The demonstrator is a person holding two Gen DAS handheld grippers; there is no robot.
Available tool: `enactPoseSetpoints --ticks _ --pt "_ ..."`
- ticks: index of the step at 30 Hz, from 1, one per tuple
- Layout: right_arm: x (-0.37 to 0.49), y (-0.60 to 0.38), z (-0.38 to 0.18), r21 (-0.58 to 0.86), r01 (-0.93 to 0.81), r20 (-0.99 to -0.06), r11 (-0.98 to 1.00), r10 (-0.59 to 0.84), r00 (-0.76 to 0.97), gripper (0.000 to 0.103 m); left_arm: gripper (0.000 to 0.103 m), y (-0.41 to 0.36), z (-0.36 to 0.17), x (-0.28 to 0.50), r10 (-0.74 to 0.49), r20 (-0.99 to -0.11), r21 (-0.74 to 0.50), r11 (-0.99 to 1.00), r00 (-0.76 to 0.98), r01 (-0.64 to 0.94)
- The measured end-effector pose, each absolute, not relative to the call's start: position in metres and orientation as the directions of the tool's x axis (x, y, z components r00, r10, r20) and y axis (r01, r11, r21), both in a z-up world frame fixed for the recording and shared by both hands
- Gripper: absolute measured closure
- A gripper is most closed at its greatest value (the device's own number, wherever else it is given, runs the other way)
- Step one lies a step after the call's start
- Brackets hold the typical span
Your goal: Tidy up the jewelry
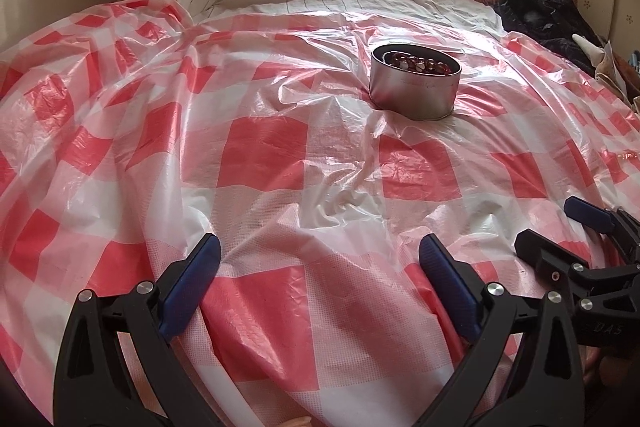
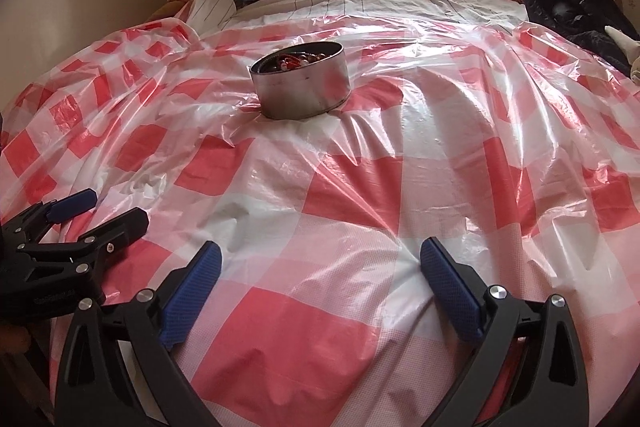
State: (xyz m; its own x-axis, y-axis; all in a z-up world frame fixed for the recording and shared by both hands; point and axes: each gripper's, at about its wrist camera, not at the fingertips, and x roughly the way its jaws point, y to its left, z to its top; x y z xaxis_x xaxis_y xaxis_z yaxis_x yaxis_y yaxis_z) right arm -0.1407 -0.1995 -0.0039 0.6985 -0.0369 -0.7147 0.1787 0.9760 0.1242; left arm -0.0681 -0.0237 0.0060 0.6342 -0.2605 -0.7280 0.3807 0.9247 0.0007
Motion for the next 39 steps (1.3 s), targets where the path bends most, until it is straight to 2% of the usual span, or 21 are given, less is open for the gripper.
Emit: enactPoseSetpoints --ticks 10,39 --pt "-0.1415 -0.2004 -0.0036 0.123 0.18 -0.714 0.976 -0.039 0.699 0.008 0.008 -0.0297 0.0039 -0.0682 -0.215 -0.738 0.051 0.927 0.64 0.37" --pt "-0.1381 -0.1985 -0.0041 0.095 0.195 -0.729 0.976 -0.066 0.681 0.008 0.007 -0.0328 0.0008 -0.0625 -0.188 -0.759 0.065 0.931 0.623 0.36"
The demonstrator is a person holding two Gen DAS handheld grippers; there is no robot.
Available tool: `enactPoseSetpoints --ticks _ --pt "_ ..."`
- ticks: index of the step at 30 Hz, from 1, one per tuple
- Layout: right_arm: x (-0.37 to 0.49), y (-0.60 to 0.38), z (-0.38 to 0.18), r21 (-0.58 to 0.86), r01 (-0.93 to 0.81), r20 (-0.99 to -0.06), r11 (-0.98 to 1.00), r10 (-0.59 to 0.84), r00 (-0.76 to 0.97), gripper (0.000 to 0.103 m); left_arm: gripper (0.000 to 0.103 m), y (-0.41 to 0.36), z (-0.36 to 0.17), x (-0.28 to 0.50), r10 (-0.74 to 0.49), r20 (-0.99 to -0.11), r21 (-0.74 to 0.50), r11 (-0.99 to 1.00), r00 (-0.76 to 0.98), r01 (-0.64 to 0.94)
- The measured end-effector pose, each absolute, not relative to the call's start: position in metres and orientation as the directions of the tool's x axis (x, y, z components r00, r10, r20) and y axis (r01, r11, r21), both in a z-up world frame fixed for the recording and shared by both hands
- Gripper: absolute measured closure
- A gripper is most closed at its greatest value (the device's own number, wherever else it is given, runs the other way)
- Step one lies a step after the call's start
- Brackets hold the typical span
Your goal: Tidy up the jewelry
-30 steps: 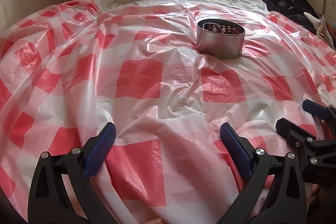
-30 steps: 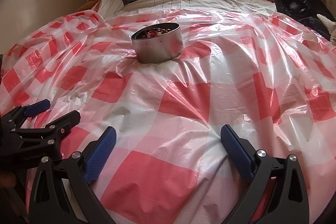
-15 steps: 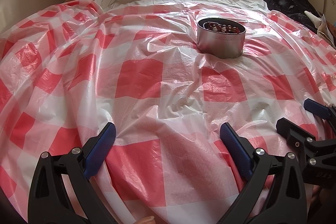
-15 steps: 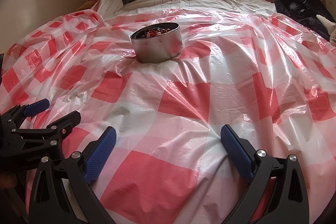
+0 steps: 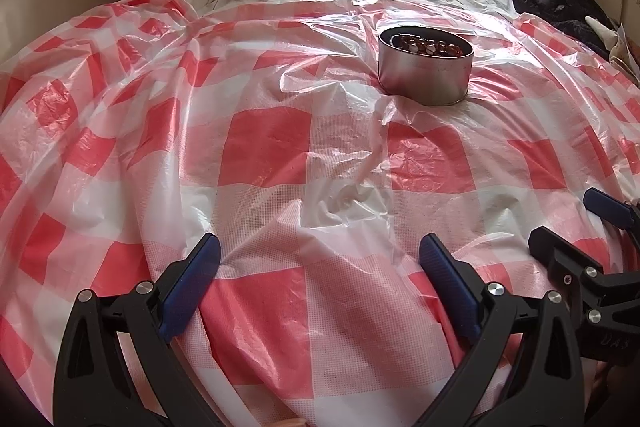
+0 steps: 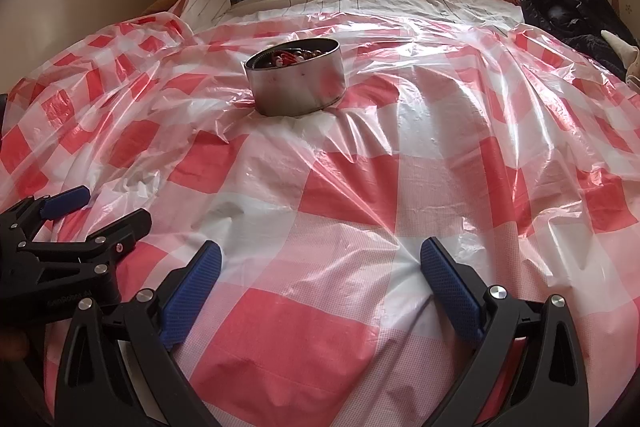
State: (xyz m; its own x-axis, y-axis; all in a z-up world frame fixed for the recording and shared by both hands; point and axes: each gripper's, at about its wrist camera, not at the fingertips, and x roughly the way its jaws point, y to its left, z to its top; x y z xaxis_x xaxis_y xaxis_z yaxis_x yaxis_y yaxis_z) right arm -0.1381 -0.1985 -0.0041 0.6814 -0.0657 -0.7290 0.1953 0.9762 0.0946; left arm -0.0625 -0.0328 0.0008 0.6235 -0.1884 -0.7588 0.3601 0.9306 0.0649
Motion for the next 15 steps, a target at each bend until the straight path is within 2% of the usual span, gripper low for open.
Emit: enactPoseSetpoints --ticks 15 --pt "-0.1369 -0.1982 -0.0047 0.091 0.197 -0.732 0.976 -0.068 0.678 0.008 0.007 -0.0349 0.0004 -0.0614 -0.181 -0.761 0.071 0.931 0.622 0.358"
